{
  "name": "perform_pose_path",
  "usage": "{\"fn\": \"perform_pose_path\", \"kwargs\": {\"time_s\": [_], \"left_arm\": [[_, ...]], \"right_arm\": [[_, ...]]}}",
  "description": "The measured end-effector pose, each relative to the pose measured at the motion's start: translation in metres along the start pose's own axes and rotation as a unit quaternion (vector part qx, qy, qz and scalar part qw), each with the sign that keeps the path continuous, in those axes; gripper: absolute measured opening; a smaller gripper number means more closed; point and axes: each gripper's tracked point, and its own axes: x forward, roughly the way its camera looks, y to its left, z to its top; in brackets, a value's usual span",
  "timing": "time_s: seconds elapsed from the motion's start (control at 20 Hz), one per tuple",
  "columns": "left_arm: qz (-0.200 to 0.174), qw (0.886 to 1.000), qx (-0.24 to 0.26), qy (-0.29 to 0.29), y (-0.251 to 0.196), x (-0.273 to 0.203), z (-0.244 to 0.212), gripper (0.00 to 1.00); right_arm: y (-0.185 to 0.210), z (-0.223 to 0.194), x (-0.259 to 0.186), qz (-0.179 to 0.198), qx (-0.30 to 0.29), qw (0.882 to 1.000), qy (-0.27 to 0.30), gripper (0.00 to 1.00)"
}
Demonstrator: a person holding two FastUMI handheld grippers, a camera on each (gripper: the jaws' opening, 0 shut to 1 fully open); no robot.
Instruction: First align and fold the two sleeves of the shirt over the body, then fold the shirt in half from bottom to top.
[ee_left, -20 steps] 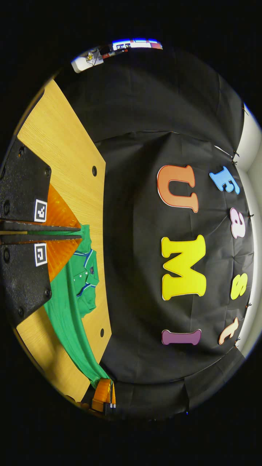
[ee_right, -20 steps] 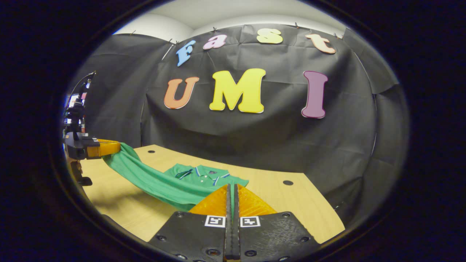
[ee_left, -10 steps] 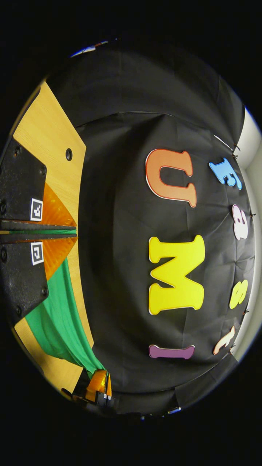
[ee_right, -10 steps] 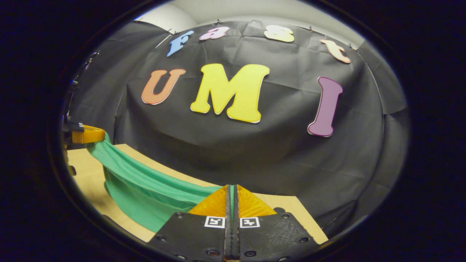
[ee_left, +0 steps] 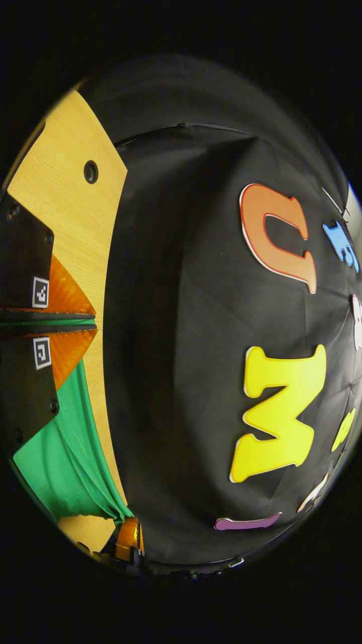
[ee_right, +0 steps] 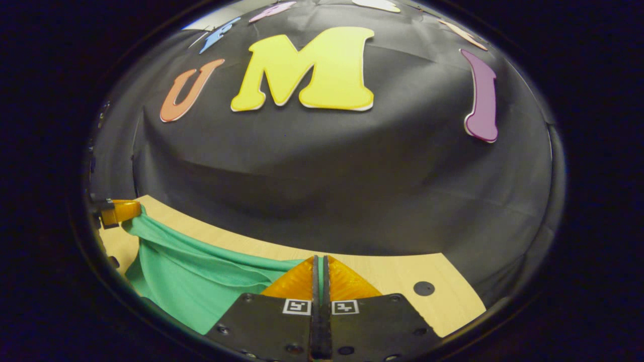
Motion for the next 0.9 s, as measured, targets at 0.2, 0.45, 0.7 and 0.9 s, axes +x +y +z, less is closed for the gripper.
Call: {"fn": "perform_pose_path", "kwargs": {"time_s": [0.2, 0.45, 0.7, 0.9], "left_arm": [[-0.004, 0.999, 0.036, 0.02, 0.001, 0.031, -0.021, 0.09], [0.005, 0.999, 0.04, 0.022, 0.001, 0.048, -0.037, 0.08], [0.03, 0.999, 0.038, 0.013, 0.012, 0.045, -0.032, 0.28], [0.031, 0.999, 0.024, 0.023, 0.009, 0.034, -0.03, 1.0]], "right_arm": [[0.004, -0.018, 0.035, -0.015, -0.026, 1.0, 0.008, 0.0], [0.004, -0.045, 0.057, -0.03, -0.06, 0.998, 0.02, 0.0], [0.001, -0.051, 0.062, -0.033, -0.047, 0.998, 0.025, 0.17], [-0.002, -0.052, 0.051, -0.033, -0.056, 0.997, 0.034, 0.95]]}}
